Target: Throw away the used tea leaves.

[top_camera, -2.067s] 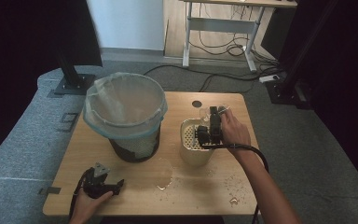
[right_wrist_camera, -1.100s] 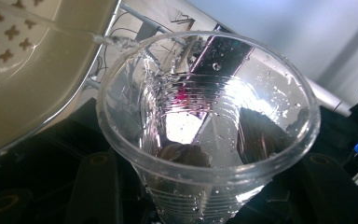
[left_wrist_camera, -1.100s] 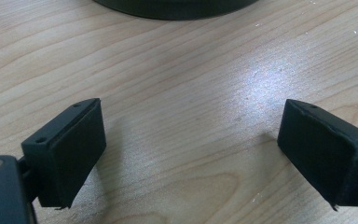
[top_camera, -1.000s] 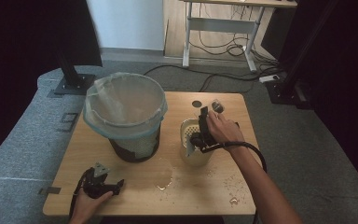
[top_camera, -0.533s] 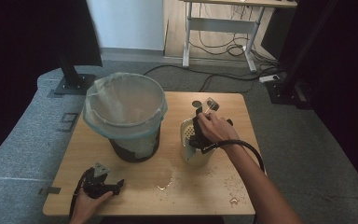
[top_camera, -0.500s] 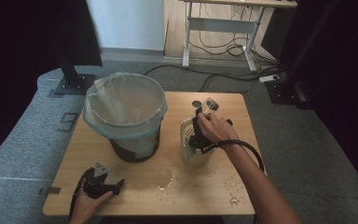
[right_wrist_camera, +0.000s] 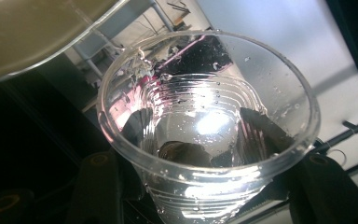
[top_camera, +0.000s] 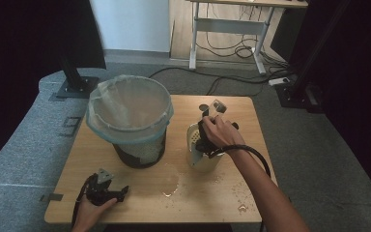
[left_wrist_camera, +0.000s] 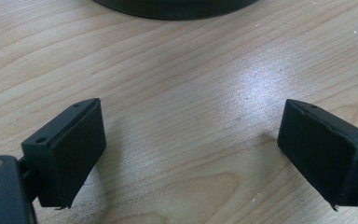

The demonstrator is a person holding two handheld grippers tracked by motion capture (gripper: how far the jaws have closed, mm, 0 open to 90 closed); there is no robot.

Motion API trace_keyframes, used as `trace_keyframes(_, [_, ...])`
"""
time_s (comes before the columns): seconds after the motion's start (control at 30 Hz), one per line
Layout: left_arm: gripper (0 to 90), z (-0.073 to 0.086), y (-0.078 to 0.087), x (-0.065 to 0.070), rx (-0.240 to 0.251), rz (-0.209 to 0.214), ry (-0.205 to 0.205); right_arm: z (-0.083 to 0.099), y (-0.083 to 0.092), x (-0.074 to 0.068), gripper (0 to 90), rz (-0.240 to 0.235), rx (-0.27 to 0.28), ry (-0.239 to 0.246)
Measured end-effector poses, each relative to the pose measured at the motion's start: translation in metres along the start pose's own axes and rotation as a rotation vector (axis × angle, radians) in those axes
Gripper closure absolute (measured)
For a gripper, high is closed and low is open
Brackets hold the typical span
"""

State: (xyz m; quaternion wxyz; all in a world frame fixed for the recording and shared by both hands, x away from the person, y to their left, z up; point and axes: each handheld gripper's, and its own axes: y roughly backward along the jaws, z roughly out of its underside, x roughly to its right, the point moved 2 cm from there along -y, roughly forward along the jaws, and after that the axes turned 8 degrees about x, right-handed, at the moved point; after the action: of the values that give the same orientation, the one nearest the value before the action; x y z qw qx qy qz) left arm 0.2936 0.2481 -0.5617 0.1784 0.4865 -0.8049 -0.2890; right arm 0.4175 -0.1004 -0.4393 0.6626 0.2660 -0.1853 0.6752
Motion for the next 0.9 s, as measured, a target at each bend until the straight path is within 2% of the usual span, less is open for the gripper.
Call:
trace_keyframes(0.03, [7.0, 0.0, 0.0, 0.0, 0.0, 0.0, 0.0, 0.002, 0.0, 0.002, 46.7, 0.018, -0.014, -0.009])
trace_keyframes(0.1, [6.9, 0.0, 0.0, 0.0, -0.001, 0.001, -0.001, 0.003, 0.0, 0.004, 46.8, 0.035, -0.043, 0.04])
trace_keyframes(0.17, [6.9, 0.0, 0.0, 0.0, -0.001, 0.001, -0.002, 0.001, 0.001, 0.005, 47.1, 0.053, -0.047, 0.045])
trace_keyframes(0.2, [6.9, 0.0, 0.0, 0.0, -0.001, 0.001, -0.002, 0.003, 0.001, 0.008, 47.1, 0.056, -0.06, 0.018])
trace_keyframes(0.23, [6.9, 0.0, 0.0, 0.0, -0.001, 0.001, -0.002, 0.004, 0.0, 0.01, 47.3, 0.058, -0.063, 0.015])
trace_keyframes(0.33, [6.9, 0.0, 0.0, 0.0, -0.001, 0.001, -0.002, 0.003, 0.0, 0.01, 47.4, 0.07, -0.065, 0.046])
trace_keyframes(0.37, [6.9, 0.0, 0.0, 0.0, -0.001, 0.001, -0.002, 0.003, 0.002, 0.01, 47.5, 0.056, -0.068, -0.014])
trace_keyframes(0.4, [6.9, 0.0, 0.0, 0.0, -0.001, 0.001, -0.002, 0.004, 0.0, 0.012, 47.8, 0.073, -0.057, 0.034])
trace_keyframes(0.47, [6.9, 0.0, 0.0, 0.0, -0.001, 0.001, -0.002, 0.003, 0.002, 0.009, 47.8, 0.06, -0.06, -0.033])
trace_keyframes(0.57, [6.9, 0.0, 0.0, 0.0, -0.001, 0.001, -0.002, 0.005, 0.002, 0.011, 47.9, 0.063, -0.053, -0.037])
trace_keyframes(0.63, [6.9, 0.0, 0.0, 0.0, -0.001, 0.001, -0.002, 0.006, 0.003, 0.009, 47.9, 0.065, -0.048, -0.078])
trace_keyframes(0.73, [6.9, 0.0, 0.0, 0.0, -0.001, 0.001, -0.002, 0.009, 0.005, 0.008, 47.9, 0.058, -0.04, -0.09])
trace_keyframes(0.83, [6.9, 0.0, 0.0, 0.0, -0.002, 0.002, -0.002, 0.012, 0.007, 0.007, 47.9, 0.05, -0.023, -0.161])
trace_keyframes(0.9, [6.9, 0.0, 0.0, 0.0, -0.002, 0.001, -0.002, 0.014, 0.008, 0.007, 47.9, 0.044, -0.013, -0.227])
